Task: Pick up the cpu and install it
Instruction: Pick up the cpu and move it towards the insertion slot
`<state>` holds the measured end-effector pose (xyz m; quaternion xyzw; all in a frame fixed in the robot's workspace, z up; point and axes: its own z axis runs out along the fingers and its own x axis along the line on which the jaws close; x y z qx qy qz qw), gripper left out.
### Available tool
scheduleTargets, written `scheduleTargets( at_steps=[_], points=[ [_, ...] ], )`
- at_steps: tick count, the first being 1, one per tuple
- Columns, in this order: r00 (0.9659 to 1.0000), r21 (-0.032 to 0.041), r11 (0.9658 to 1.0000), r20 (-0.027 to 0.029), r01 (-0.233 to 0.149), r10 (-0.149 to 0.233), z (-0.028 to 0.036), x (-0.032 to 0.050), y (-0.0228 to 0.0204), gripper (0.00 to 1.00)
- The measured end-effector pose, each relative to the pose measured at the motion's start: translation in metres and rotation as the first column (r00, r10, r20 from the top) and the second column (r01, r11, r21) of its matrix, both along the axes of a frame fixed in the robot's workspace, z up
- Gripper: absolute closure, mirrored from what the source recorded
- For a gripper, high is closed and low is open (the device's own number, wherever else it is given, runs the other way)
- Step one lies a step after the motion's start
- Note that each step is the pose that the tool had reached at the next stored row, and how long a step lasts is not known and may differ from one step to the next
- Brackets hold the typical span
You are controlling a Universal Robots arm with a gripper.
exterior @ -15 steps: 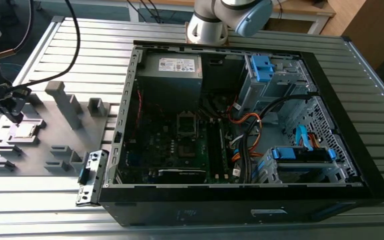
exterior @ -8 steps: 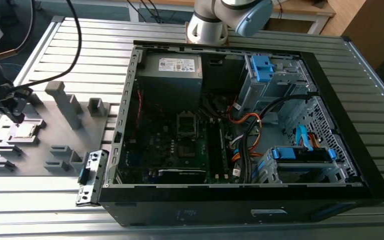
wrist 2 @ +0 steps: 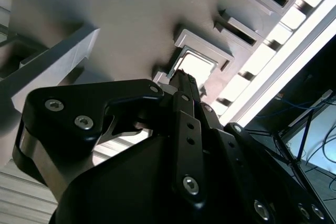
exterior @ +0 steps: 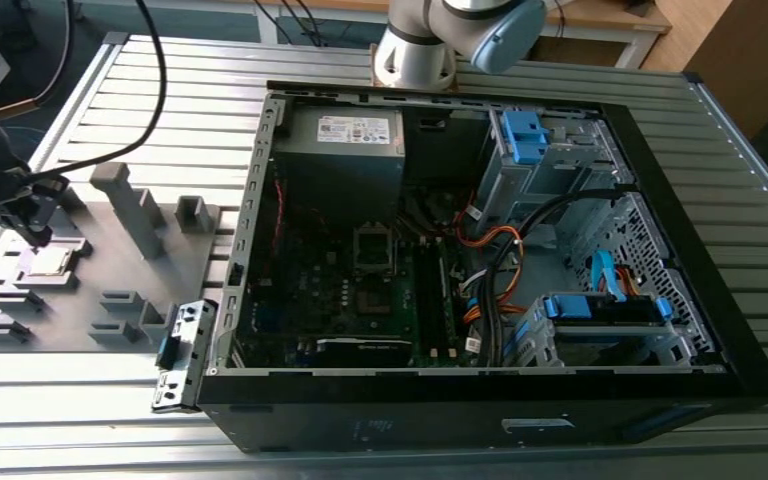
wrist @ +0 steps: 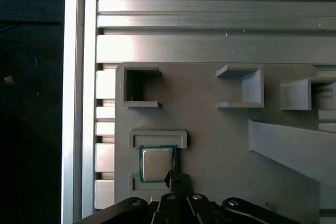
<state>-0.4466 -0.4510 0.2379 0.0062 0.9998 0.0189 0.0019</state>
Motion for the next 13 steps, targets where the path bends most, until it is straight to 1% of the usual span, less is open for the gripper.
scheduleTargets(
  at_steps=[13],
  points=[
    [1.0, 0.0, 1.0, 0.0, 0.0, 0.0, -0.0004, 0.0046, 0.0, 0.89]
  ],
)
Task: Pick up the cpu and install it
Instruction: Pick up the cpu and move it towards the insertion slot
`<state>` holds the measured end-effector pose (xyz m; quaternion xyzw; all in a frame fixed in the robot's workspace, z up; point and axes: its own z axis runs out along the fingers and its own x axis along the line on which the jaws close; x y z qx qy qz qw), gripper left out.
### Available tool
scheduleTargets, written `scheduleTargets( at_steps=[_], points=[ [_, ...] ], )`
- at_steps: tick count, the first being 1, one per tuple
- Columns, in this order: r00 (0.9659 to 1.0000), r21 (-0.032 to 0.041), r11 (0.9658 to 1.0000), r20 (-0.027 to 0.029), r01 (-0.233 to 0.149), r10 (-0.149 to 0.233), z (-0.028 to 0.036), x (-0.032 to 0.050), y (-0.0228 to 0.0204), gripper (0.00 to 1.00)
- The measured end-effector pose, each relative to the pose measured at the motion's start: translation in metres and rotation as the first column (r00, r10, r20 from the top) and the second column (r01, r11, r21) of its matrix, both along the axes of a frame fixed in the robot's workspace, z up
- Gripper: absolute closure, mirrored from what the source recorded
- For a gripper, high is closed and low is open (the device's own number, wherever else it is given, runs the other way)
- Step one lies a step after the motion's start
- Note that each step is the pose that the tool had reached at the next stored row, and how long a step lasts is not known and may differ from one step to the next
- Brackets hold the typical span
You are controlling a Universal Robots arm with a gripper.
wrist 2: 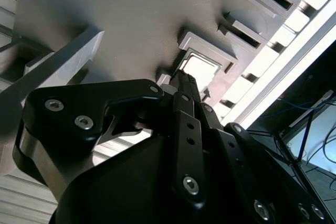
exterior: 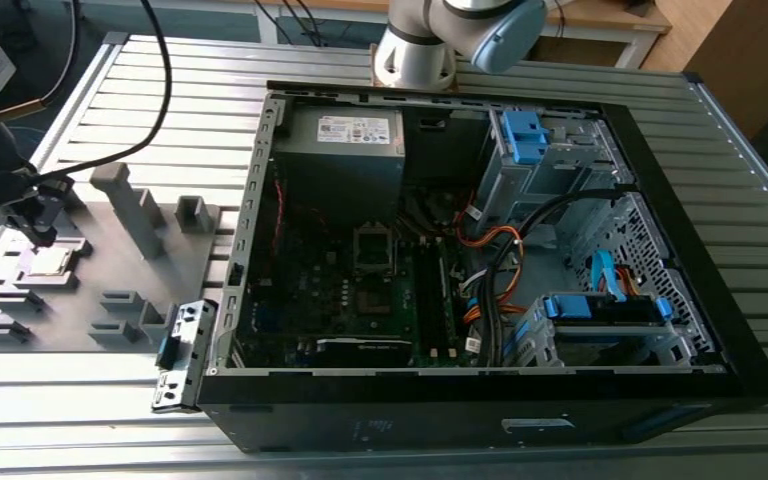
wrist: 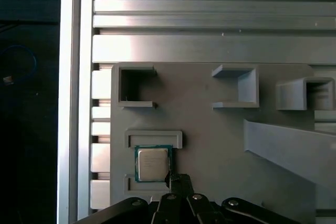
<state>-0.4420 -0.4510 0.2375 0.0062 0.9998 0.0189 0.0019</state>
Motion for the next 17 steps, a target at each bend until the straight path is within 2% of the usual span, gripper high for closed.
scheduleTargets(
  at_steps=[17],
  points=[
    [1.0, 0.0, 1.0, 0.0, 0.0, 0.0, -0.0005, 0.0059, 0.0, 0.89]
  ],
)
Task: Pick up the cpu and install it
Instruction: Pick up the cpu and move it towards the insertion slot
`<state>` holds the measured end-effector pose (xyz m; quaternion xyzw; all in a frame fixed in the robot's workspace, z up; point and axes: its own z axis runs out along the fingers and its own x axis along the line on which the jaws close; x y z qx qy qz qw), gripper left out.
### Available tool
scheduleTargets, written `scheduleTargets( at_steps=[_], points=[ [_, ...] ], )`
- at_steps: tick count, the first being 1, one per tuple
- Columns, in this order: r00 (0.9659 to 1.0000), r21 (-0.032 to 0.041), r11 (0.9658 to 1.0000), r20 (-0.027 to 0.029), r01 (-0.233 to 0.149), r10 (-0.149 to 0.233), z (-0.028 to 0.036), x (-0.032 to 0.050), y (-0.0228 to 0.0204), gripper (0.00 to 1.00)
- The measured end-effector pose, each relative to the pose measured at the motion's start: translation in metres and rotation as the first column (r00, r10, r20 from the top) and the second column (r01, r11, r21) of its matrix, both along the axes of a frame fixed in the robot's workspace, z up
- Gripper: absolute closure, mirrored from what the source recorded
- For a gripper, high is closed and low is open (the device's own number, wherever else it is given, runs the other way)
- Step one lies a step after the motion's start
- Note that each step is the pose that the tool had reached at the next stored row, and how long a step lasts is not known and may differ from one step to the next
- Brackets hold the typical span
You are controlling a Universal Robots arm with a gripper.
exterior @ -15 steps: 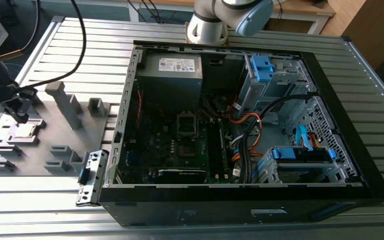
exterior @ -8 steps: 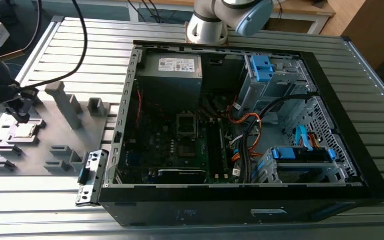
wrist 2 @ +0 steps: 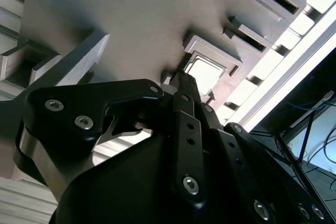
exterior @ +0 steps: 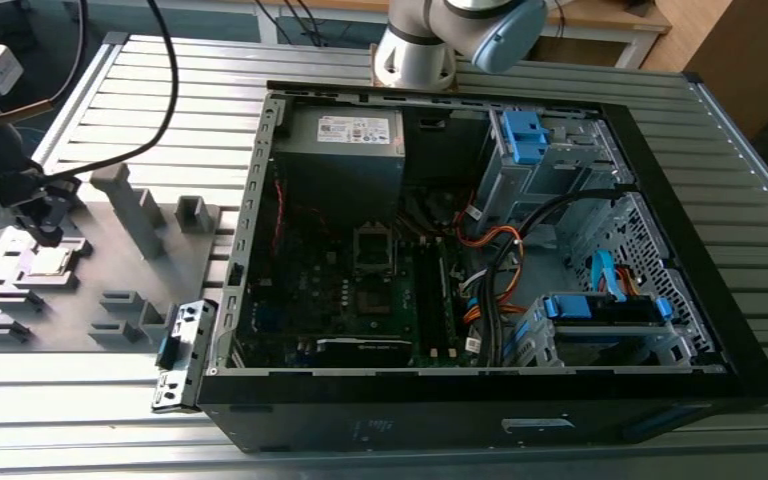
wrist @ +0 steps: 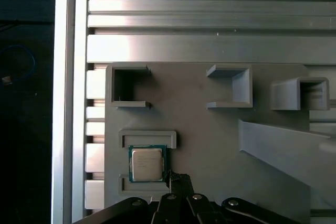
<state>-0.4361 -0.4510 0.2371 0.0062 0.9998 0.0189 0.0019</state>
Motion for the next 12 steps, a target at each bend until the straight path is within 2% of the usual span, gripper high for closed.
scheduleTargets(
  at_steps=[12],
  points=[
    [1.0, 0.0, 1.0, 0.0, 0.0, 0.0, -0.0004, 0.0042, 0.0, 0.89]
  ],
)
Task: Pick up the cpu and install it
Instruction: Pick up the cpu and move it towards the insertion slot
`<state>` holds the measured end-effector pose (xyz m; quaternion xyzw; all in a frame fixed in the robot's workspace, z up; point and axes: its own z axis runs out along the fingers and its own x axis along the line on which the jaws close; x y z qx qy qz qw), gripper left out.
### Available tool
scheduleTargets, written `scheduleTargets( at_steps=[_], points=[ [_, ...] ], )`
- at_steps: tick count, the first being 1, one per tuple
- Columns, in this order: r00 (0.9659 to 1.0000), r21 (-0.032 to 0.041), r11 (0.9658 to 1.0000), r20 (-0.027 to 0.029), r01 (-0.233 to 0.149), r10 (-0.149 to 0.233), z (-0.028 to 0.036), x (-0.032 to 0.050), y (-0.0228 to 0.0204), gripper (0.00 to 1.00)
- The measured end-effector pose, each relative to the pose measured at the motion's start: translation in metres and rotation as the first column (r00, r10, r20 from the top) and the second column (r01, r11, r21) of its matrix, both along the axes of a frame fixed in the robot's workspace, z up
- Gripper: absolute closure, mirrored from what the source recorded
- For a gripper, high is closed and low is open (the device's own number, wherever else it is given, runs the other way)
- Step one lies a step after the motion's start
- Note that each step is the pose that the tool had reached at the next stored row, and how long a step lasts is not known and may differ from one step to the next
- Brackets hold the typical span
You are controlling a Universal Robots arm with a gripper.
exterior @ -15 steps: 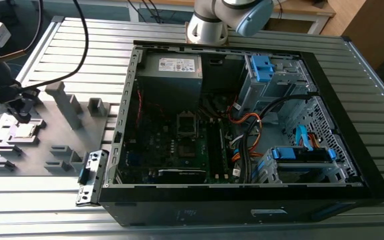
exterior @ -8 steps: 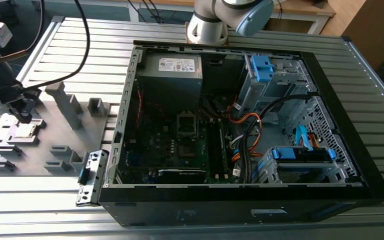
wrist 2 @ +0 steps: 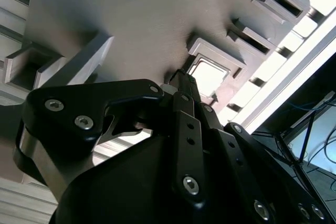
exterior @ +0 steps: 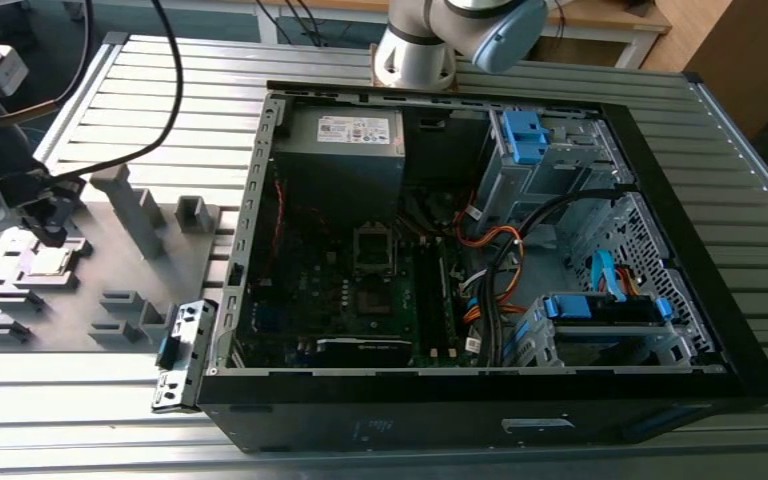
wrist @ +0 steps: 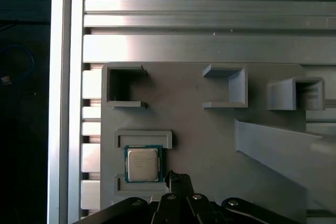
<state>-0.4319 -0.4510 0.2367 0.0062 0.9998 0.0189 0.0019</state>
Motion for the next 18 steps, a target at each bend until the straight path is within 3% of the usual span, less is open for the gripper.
scheduleTargets(
  at_steps=[18],
  points=[
    [1.0, 0.0, 1.0, 0.0001, 0.0, 0.0, -0.0006, 0.0063, 0.0, 0.89]
  ],
)
